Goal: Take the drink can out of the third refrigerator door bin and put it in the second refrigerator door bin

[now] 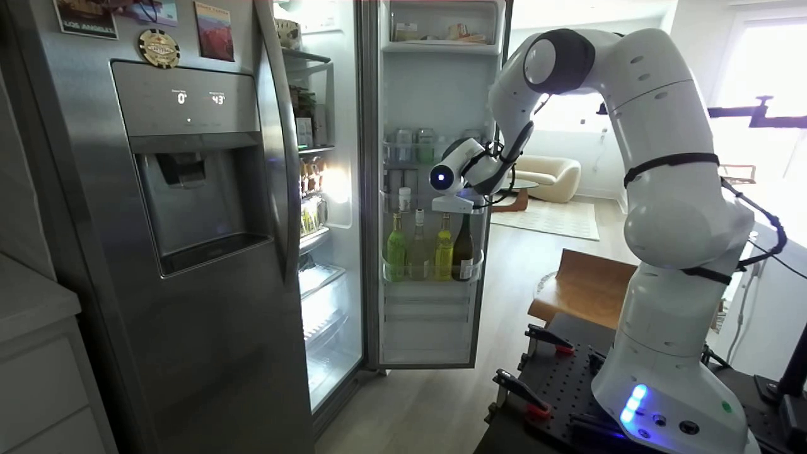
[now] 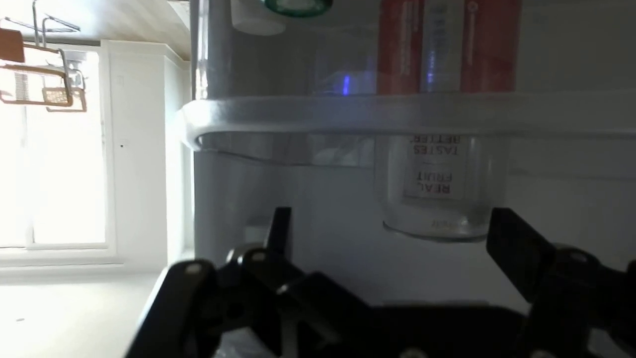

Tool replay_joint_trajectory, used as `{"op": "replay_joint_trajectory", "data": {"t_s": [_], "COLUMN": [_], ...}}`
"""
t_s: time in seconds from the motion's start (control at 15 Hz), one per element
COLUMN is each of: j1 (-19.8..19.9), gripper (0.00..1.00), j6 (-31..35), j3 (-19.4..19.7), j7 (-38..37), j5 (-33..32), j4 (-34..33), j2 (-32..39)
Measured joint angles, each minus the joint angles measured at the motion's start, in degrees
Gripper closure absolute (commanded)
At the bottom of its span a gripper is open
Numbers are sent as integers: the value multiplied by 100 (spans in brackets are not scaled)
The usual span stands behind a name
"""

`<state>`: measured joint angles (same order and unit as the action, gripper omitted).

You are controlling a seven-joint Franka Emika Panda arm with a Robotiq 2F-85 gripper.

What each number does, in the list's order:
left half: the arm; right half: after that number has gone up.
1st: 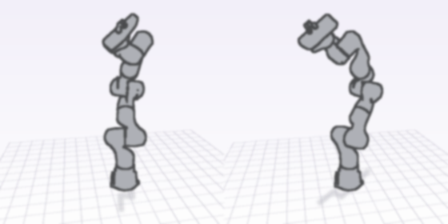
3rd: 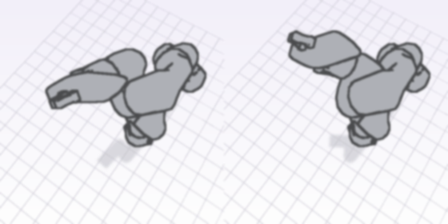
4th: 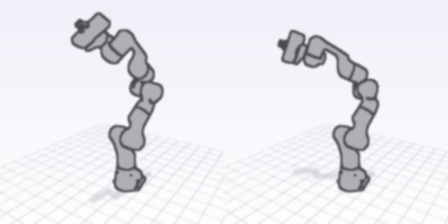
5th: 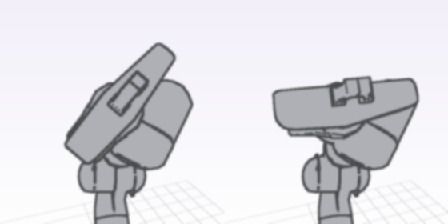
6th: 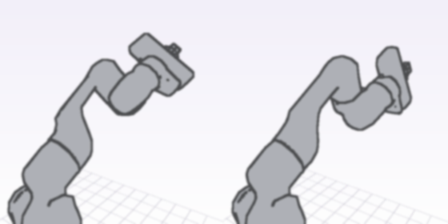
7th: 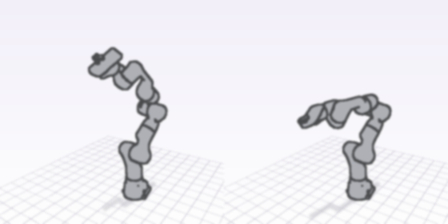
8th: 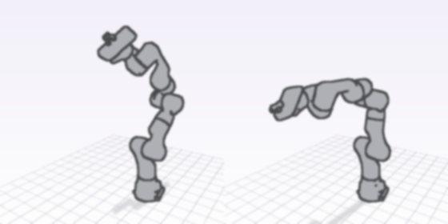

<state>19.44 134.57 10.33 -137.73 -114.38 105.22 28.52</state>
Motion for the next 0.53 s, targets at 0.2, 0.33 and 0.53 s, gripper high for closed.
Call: {"op": "replay_joint_trajectory", "data": {"t_s": [0.2, 0.33, 0.53], "j1": [45, 63, 95], "gripper": [0, 0, 0], "j6": [3, 5, 6], "j3": [-13, -26, -56], "j7": [-16, -86, -138], "j5": [-130, -222, -327], "j4": [-138, -228, -356], "j2": [123, 208, 335]}}
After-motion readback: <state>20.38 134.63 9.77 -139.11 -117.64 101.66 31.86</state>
